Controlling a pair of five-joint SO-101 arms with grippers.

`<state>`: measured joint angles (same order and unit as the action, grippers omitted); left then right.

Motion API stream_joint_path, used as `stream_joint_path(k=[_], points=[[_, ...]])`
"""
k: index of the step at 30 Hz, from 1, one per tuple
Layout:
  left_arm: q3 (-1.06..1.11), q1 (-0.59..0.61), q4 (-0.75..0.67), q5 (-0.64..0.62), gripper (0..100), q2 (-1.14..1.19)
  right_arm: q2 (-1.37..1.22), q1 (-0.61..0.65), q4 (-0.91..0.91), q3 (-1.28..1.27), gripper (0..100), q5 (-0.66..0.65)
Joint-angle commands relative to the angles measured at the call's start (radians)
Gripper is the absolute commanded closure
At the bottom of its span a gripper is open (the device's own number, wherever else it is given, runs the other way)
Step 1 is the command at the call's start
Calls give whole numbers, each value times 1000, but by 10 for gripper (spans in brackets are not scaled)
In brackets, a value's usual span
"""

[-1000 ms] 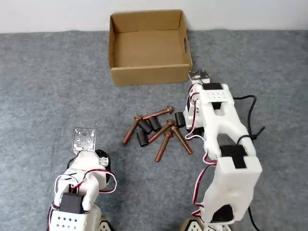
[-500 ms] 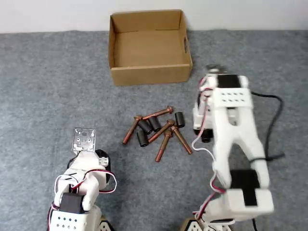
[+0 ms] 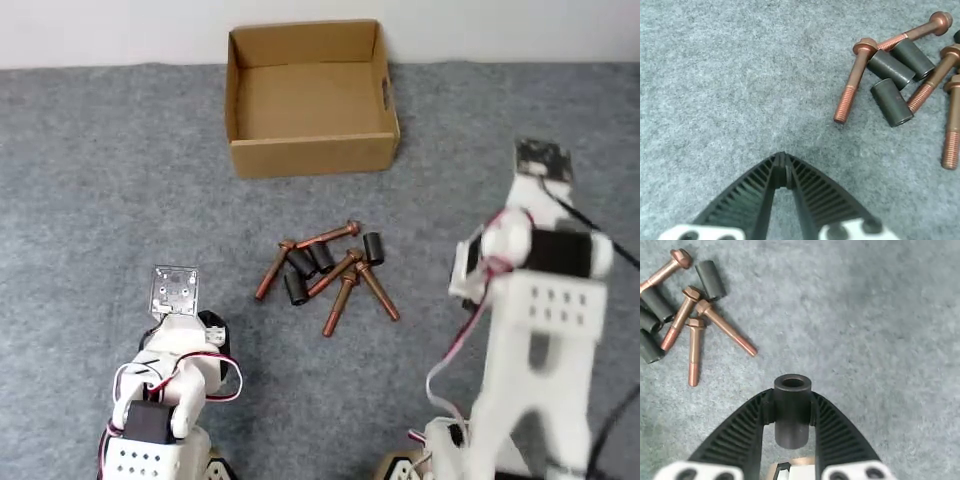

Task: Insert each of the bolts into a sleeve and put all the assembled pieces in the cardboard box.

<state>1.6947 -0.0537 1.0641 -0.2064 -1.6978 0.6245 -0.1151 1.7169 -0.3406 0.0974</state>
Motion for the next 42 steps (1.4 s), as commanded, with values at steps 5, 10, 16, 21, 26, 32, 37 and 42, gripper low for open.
stream_joint_path(k=[5,10,16,21,26,32,37,42], points=[[-5,-52,9,48,994,-8,380,-74,-125,-279,991,6],[-93,-26,-11,66,994,-6,538,-91,-182,-422,991,9],[-278,-3,48,68,994,3,659,-91,-174,-563,991,9],[-386,-3,132,68,994,117,733,-91,-177,-603,991,8],[-567,-5,144,66,994,433,794,-91,-191,-644,991,8],[-831,-5,265,66,994,868,865,-91,-196,-678,991,8],[-1082,-32,408,141,994,1200,906,-91,-211,-706,991,3],[-1374,-97,502,279,994,1514,918,-91,-214,-710,991,3]])
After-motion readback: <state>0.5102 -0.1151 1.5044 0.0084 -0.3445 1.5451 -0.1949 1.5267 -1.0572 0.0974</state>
